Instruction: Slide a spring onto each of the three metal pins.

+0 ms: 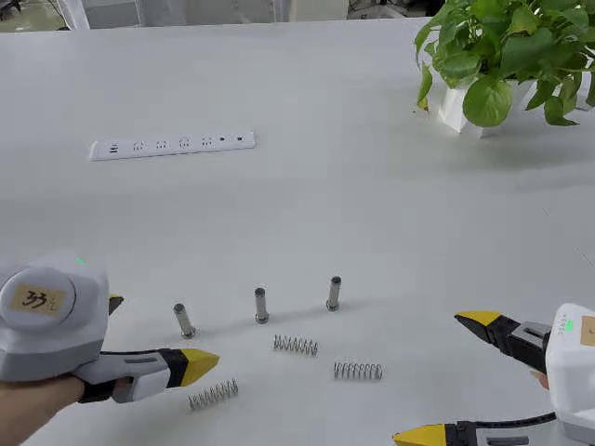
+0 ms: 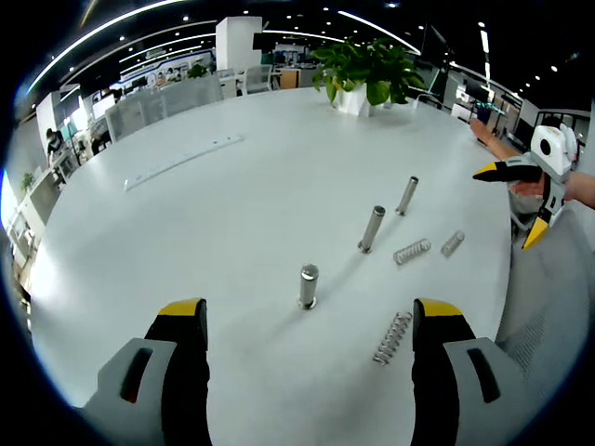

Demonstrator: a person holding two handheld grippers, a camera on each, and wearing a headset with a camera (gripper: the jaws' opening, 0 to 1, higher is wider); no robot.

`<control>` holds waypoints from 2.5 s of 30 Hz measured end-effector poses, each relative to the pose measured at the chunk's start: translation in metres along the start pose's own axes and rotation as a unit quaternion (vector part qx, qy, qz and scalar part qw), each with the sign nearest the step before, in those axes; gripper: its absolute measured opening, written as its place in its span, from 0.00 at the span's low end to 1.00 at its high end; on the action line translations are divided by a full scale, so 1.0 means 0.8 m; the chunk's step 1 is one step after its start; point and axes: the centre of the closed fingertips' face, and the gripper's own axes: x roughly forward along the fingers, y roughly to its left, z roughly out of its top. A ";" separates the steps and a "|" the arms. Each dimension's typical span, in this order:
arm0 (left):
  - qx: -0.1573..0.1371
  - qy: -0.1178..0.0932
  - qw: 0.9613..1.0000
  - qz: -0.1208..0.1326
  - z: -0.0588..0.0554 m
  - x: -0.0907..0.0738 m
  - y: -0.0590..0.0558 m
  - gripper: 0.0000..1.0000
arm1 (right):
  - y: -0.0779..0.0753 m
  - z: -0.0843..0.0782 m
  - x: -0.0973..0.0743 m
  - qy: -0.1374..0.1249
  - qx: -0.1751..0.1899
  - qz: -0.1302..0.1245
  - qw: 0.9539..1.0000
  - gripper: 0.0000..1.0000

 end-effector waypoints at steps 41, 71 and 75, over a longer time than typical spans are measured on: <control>0.082 -0.057 0.992 -0.081 -0.009 -0.048 -0.042 0.99 | 0.001 0.014 0.008 0.012 -0.036 0.018 0.999 0.93; 0.138 -0.041 0.981 -0.130 -0.045 -0.018 -0.066 0.61 | -0.001 0.002 0.000 0.016 -0.026 0.006 1.000 0.93; 0.136 -0.040 0.981 -0.130 -0.047 -0.011 -0.067 0.52 | -0.002 -0.001 -0.004 0.017 -0.023 0.002 1.000 0.93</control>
